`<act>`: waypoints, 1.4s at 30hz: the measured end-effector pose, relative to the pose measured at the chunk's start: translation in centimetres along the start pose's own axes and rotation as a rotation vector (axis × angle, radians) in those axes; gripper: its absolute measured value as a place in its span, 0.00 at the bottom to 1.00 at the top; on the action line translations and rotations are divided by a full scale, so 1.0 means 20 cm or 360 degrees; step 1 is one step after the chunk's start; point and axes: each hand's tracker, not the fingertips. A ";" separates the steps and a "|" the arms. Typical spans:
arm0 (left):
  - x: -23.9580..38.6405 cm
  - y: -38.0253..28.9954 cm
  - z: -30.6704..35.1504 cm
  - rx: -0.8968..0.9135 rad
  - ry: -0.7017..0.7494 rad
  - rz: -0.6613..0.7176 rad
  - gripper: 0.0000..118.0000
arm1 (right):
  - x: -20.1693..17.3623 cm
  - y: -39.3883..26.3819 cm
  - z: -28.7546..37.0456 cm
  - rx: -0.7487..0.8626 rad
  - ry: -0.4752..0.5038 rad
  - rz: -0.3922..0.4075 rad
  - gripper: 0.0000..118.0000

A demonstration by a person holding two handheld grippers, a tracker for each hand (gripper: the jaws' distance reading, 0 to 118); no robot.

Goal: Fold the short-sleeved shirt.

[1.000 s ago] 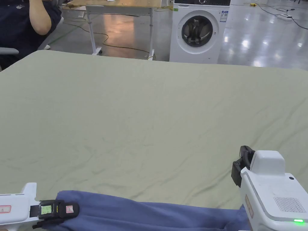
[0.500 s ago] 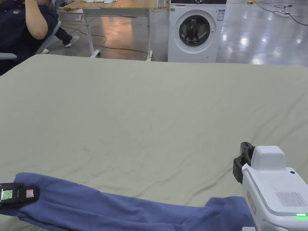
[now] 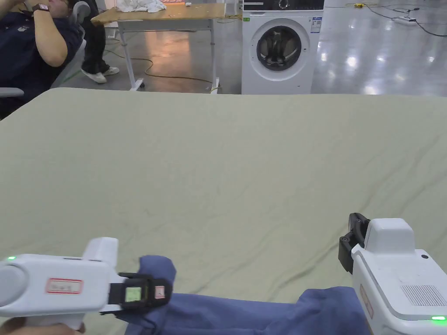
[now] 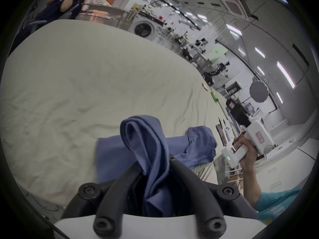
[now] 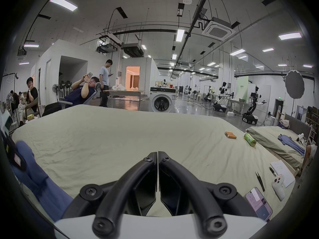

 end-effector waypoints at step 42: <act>0.04 -0.36 -0.67 -0.0075 -0.0091 0.0140 0.07 | 0.07 -0.08 0.04 -0.0091 -0.0042 -0.0010 0.00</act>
